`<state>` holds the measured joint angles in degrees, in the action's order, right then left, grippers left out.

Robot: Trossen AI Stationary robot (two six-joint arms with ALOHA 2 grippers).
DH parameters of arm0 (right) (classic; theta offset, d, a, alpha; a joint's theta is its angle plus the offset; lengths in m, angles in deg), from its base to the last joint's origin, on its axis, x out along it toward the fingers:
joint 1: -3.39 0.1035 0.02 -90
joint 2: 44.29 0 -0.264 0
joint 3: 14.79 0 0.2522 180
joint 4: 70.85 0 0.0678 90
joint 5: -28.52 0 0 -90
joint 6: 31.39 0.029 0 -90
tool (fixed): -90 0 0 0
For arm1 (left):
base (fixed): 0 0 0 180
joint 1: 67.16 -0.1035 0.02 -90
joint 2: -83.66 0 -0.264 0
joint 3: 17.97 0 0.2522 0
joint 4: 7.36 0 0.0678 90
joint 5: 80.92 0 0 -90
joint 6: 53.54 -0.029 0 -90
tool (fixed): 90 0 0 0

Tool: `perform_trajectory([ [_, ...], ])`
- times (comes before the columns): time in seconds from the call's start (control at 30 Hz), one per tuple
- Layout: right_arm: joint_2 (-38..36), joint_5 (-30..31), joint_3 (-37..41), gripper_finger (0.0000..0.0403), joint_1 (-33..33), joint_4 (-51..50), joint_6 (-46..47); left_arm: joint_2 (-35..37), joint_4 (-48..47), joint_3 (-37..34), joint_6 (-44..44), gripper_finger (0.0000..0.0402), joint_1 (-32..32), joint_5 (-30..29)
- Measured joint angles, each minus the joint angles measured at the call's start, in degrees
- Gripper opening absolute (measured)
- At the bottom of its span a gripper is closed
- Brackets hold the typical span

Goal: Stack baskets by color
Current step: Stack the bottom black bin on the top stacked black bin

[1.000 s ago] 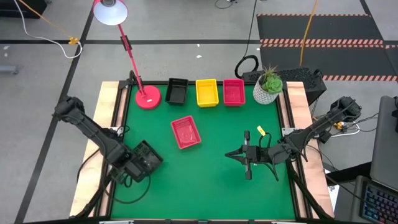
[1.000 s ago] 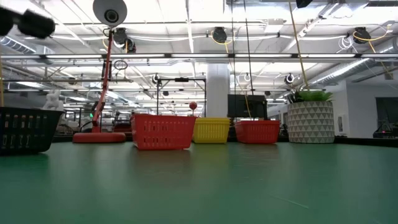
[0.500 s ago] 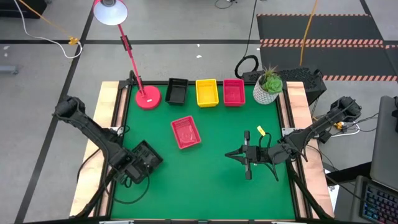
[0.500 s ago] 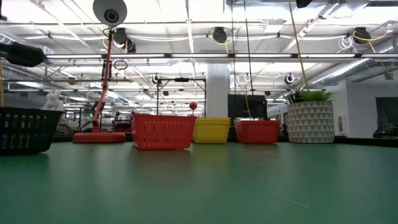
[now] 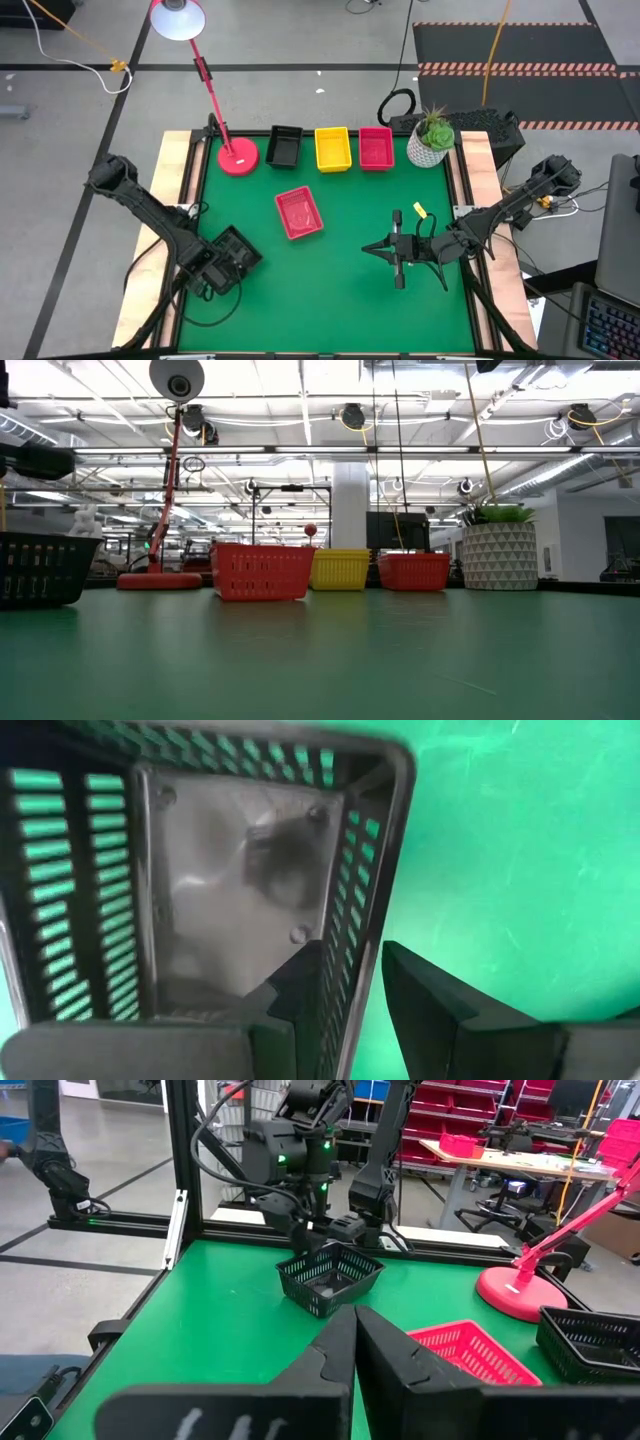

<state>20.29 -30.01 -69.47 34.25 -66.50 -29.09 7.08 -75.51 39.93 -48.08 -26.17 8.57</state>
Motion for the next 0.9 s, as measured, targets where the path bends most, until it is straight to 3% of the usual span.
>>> perform_trajectory([
  [0.9, 0.0, 0.0, 0.0, 0.0004, 0.0, 0.0, 0.0, 0.0, 1.04, -0.07, 2.32, 0.0103, -0.02, -1.07],
])
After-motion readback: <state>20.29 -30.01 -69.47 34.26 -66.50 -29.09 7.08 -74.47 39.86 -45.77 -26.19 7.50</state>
